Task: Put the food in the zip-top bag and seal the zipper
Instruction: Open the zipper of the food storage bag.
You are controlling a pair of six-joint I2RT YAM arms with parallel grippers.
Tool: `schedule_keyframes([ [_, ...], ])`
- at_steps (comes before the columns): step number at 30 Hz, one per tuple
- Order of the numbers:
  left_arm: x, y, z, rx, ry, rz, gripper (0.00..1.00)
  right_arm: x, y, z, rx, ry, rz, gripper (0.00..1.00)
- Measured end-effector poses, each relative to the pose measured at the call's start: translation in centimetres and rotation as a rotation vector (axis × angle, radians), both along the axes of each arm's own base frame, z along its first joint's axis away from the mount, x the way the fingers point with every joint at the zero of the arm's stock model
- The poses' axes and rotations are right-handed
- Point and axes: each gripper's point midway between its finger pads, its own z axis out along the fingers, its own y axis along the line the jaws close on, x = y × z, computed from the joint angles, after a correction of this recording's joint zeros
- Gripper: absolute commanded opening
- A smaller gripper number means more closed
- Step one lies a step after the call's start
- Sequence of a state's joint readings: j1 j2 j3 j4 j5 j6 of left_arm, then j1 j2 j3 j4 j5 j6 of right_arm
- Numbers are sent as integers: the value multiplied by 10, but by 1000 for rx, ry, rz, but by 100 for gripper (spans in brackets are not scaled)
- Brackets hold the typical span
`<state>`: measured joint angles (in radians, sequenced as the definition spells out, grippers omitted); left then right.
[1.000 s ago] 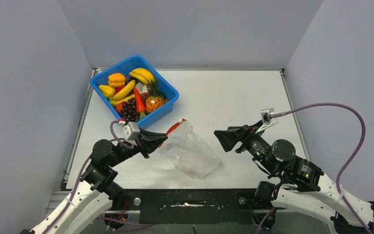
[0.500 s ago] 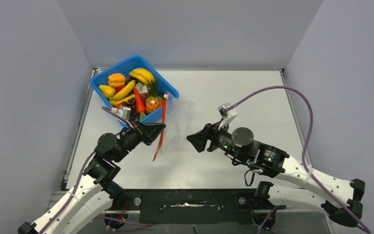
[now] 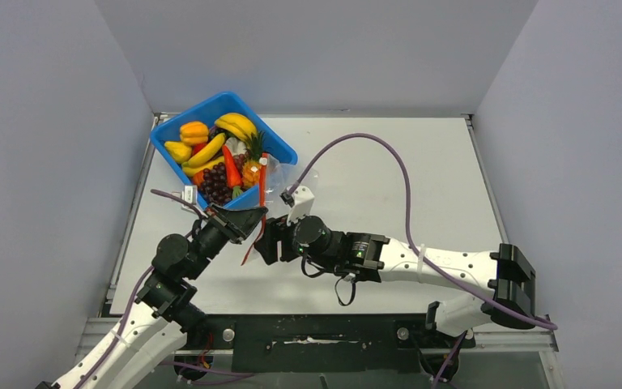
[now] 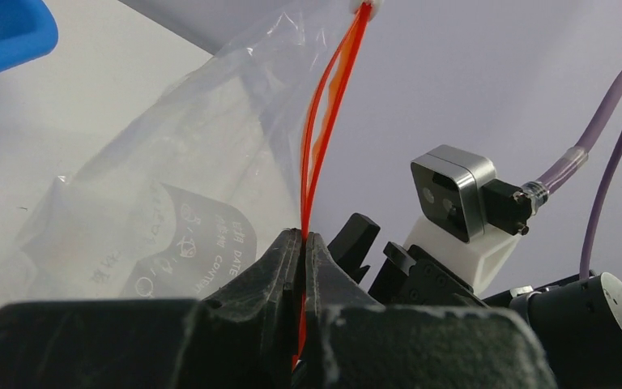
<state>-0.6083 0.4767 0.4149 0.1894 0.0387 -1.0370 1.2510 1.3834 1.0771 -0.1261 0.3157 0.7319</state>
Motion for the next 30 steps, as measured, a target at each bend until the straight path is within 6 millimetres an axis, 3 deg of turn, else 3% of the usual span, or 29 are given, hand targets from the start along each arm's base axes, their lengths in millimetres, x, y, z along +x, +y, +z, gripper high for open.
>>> schedule_keyframes([
  [6,0,3,-9,-20,30,14,0,4,3,3,27,20,-41,71],
  [13,-1,7,-25,-14,47,30,0,1,-9,14,111,49,-84,67],
  [15,-1,7,-25,-15,45,30,0,3,-8,16,126,50,-92,59],
  [19,-1,6,-25,-15,47,29,0,4,-6,13,118,48,-93,16],
  [21,-1,6,-26,-16,52,28,5,4,-6,11,115,49,-94,2],
  [25,-3,8,-26,-20,61,27,10,5,-10,8,123,42,-100,0],
  [28,-6,10,-28,-12,63,28,1,6,-20,0,107,44,-108,0],
  [30,-9,12,-29,-8,62,29,0,6,-22,0,109,44,-108,9],
])
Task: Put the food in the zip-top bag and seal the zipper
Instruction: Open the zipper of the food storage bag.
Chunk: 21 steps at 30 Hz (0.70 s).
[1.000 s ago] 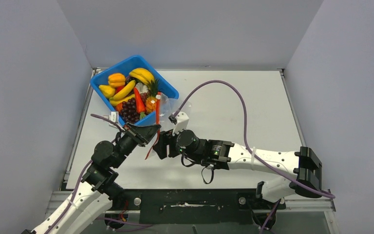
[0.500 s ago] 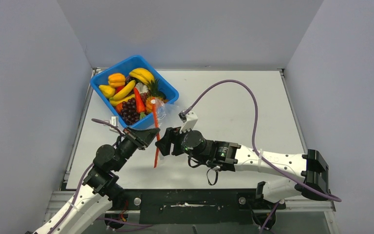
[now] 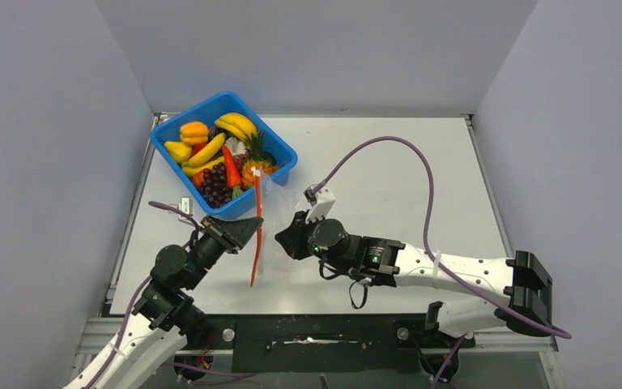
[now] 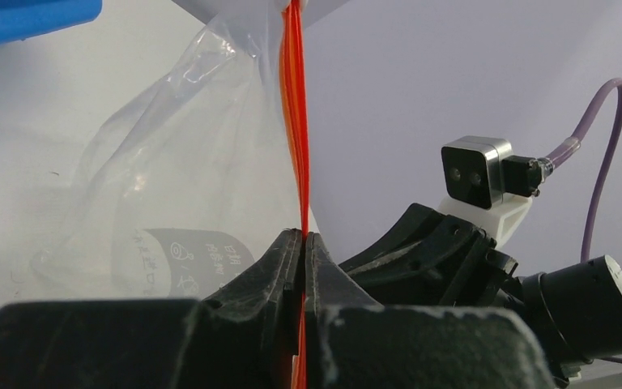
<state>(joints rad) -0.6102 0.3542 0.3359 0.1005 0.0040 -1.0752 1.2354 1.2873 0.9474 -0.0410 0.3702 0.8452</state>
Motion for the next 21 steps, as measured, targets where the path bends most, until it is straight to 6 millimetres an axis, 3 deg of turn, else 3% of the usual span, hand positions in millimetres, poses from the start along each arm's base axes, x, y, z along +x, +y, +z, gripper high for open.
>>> schedule_keyframes([
  [6,-5,5,9,-19,-31,10,0,-9,10,11,55,7,53,48],
  [9,-4,7,11,-25,-36,18,0,-16,15,13,74,18,80,56],
  [16,-3,5,3,-54,-33,15,0,-18,30,6,97,62,94,57],
  [19,-2,4,-4,-60,-17,13,0,-18,36,-5,81,87,93,53],
  [21,-2,4,-4,-66,-13,12,0,-17,40,-10,71,97,93,44],
])
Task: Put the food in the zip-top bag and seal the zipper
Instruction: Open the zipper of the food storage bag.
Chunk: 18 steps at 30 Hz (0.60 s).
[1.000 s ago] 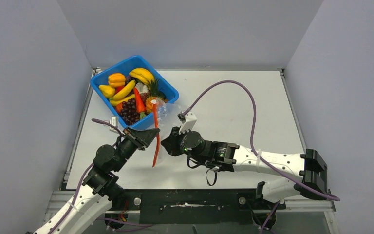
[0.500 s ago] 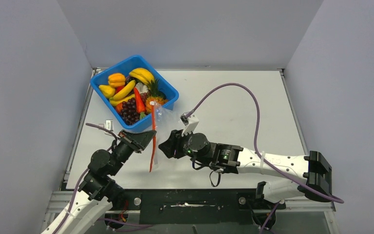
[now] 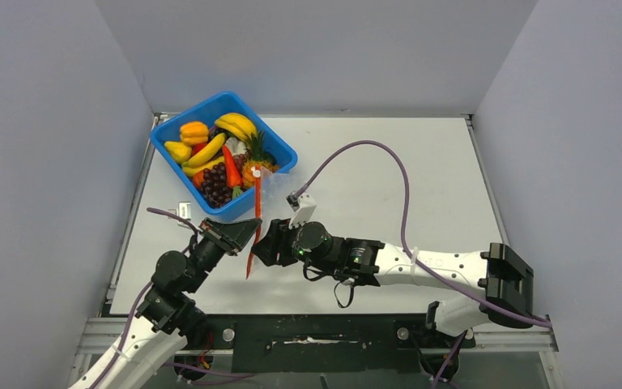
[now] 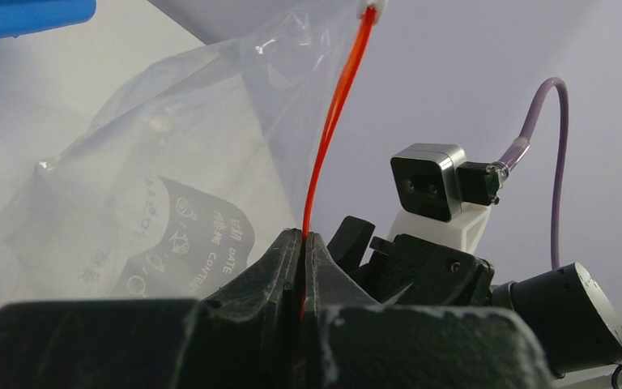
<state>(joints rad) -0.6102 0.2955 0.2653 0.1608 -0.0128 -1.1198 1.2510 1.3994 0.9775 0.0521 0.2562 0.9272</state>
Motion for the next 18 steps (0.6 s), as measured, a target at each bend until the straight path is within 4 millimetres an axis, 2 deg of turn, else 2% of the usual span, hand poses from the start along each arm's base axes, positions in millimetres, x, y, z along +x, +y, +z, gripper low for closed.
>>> schedule_keyframes([
  [4,-1,0,2,-10,0,-1,0,0,2,-1,-1,0,6,21],
  [7,-2,1,4,-26,1,-2,0,1,3,2,9,-4,6,11],
  [9,-2,1,5,-34,2,-3,0,1,4,3,16,-6,5,9],
  [11,-3,1,5,-38,3,-4,0,2,4,4,20,-7,3,15],
  [18,-3,1,5,-49,11,-4,0,2,5,6,32,-12,13,51],
])
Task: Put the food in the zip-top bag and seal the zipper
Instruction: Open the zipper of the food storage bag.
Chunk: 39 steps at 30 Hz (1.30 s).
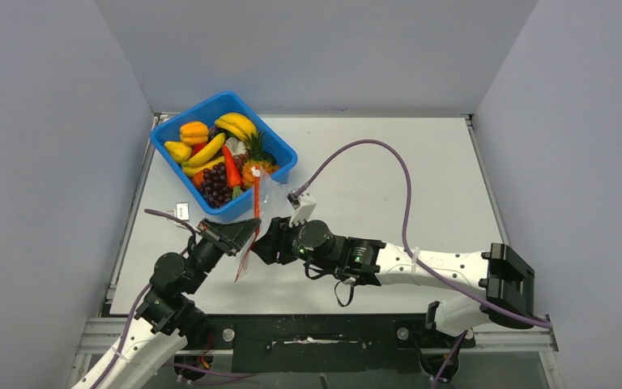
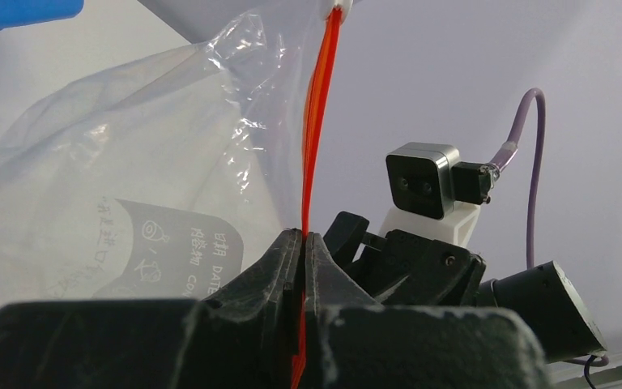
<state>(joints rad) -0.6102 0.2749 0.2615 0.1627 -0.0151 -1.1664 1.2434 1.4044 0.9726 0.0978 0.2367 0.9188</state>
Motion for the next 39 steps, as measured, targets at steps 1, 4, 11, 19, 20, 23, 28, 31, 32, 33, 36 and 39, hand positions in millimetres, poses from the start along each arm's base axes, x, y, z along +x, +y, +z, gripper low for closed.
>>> schedule_keyframes([
  [1,0,0,0,-1,0,0,0,0,0,1,3,-1,3,54],
  [4,0,0,2,-5,-3,1,0,-1,1,3,9,1,8,60],
  [11,0,0,1,-6,-2,2,0,-2,3,7,31,6,7,58],
  [19,1,0,-1,-7,5,2,0,10,-2,7,41,19,-33,3],
  [20,1,0,-1,-6,6,2,0,11,-3,6,41,17,-35,0],
  [23,0,0,-4,3,15,2,9,11,-10,4,42,14,-38,0],
  [28,-3,2,-11,58,12,4,26,11,-27,2,34,-13,-40,0],
  [31,-4,5,-9,125,-13,12,29,13,-33,5,36,-31,-37,0],
  [32,-5,5,-7,146,-27,11,29,13,-34,6,37,-34,-34,0],
  [33,-5,5,-5,164,-40,9,30,13,-34,7,42,-36,-28,0],
  [36,-6,3,0,201,-67,-4,34,9,-33,7,46,-43,-4,0],
  [39,-7,-2,-1,232,-77,-29,37,6,-32,5,45,-46,19,0],
])
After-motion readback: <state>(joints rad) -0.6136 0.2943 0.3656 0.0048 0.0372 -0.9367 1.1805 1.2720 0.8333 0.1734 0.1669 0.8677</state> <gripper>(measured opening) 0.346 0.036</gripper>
